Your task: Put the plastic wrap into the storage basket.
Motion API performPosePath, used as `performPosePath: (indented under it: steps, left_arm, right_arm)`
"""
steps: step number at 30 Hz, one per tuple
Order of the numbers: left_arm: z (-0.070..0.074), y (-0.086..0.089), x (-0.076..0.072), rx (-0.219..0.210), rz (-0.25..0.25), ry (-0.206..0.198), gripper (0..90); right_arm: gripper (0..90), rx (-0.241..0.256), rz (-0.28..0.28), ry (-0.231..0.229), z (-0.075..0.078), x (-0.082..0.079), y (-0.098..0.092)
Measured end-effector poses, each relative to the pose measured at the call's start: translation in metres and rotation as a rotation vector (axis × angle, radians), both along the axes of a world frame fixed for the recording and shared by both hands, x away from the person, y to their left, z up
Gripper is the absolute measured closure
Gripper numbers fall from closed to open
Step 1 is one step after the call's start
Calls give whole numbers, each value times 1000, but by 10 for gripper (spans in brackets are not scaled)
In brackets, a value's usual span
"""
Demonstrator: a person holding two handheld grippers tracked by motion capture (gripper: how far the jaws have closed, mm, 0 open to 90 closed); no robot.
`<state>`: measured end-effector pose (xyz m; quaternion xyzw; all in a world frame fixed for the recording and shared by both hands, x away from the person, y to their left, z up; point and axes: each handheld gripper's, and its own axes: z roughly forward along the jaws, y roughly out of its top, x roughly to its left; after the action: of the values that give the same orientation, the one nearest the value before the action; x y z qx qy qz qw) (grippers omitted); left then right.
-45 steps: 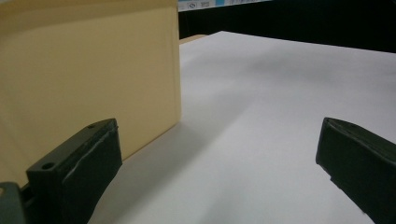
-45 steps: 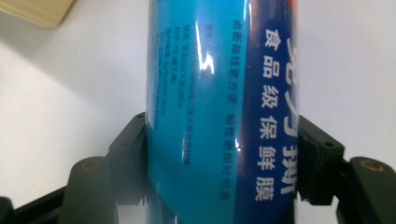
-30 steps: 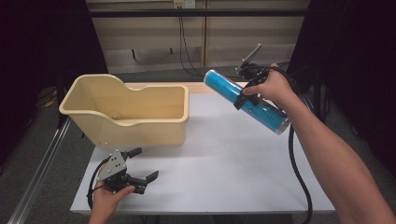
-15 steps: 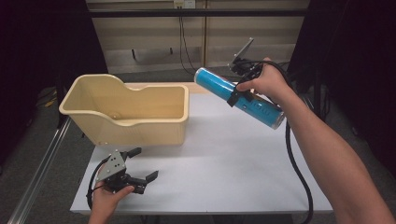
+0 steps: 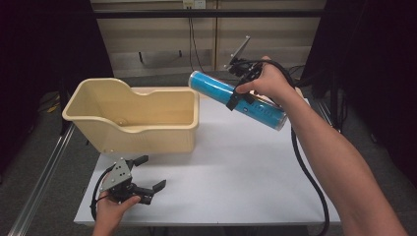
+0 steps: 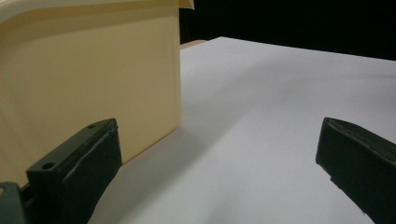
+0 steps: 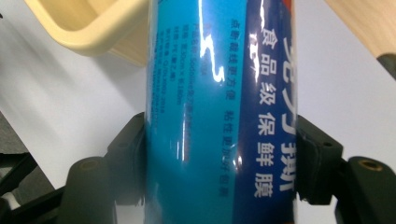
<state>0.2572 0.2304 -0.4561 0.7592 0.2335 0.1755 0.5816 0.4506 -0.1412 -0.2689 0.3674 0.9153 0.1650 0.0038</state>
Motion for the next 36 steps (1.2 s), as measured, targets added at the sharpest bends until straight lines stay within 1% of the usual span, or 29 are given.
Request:
performPosePath:
  steps: [3,5,6,8,10,12,13,14,16,17,20,21,22,25,26,28,29,31,33,36]
  left_arm:
    - [0,0,0,-2,1,-2,0]
    - [0,1,0,-7,2,4,0]
    - [0,2,-1,-10,2,4,0]
    - [0,2,-1,-11,2,5,0]
    - [0,3,0,-7,2,3,0]
    - [0,2,-1,-12,0,7,0]
    - [0,2,-1,-12,0,7,0]
    - [0,2,0,-10,1,4,0]
    - [0,2,-1,-11,-2,4,0]
    - [0,2,-1,-11,-2,4,0]
    - [0,1,0,-8,-2,2,0]
    - [0,1,0,-8,-2,2,0]
    - [0,1,0,-6,-4,0,0]
    - [0,1,0,-8,-1,0,0]
    - [0,1,0,-3,-2,-5,0]
    - [0,1,0,-5,-5,-1,0]
    - [0,1,0,-5,-3,-1,0]
    - [0,1,-1,-8,-4,3,0]
    - [0,2,-1,-10,-5,3,0]
    - [0,2,-1,-7,-6,2,0]
  right_arm:
    - [324,0,24,1,0,2,8]
    - [325,-2,32,-1,0,3,11]
    - [325,-1,53,-3,-1,5,16]
    - [325,1,59,-6,-1,5,18]
    - [324,3,82,-5,-1,7,23]
    - [324,-3,110,-10,-2,9,30]
    - [324,-3,110,-10,-2,9,30]
    - [324,2,126,-19,-4,10,35]
    - [324,0,144,-13,-5,11,39]
    - [324,0,144,-13,-5,11,39]
    - [324,-8,179,-18,-9,14,48]
    - [324,-8,179,-18,-9,14,48]
    - [324,-8,189,-13,-11,16,53]
    - [324,-5,216,-12,-14,19,61]
    - [324,-2,223,-15,-15,19,63]
    - [325,1,242,-6,-16,20,68]
    - [324,5,252,-11,-16,20,70]
    - [324,9,264,-23,-17,21,74]
    - [325,3,265,-23,-16,21,76]
    - [324,9,279,-27,-16,23,80]
